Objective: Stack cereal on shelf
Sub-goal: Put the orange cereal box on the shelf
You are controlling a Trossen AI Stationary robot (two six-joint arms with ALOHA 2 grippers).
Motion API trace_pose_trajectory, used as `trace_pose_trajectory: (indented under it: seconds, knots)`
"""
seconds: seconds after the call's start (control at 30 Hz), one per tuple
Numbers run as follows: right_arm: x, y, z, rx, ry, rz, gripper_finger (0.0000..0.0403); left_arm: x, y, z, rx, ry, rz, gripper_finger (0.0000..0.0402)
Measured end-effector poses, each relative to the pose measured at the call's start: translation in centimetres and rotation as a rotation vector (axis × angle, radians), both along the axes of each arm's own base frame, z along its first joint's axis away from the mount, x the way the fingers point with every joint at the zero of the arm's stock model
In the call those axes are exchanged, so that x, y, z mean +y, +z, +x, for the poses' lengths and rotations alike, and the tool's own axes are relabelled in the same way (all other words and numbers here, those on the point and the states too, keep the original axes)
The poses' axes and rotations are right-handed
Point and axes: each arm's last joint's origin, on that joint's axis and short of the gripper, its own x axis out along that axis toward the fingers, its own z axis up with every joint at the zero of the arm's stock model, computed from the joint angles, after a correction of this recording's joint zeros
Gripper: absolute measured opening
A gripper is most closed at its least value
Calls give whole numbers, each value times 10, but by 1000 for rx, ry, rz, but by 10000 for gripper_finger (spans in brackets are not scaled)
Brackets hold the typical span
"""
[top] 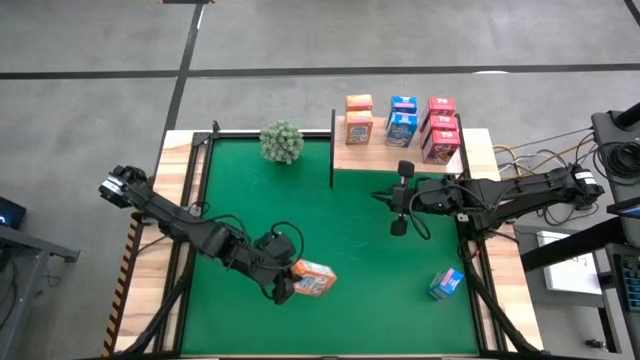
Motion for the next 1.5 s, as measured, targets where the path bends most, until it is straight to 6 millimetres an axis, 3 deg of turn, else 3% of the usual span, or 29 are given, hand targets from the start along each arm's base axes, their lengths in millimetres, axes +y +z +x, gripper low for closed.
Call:
trace_pose_trajectory:
  seconds: [0.33,0.63,0.93,1.1,1.27,1.5]
  knots:
    - [0,0,0,2,0,-1,9,8,61,4,-124,0,256,148]
    - [-1,-1,-9,36,-15,18,9,43,96,16,-176,-46,551,148]
    - [-3,3,-28,-30,-20,39,9,107,108,33,-105,-106,872,148]
    - [-3,6,-34,-59,-23,51,9,140,112,54,-188,-152,988,148]
    - [-3,4,-35,-56,-23,50,9,172,99,78,-205,-218,1051,148]
    - [-3,3,-35,-47,-17,33,9,208,73,96,-116,-210,1045,148]
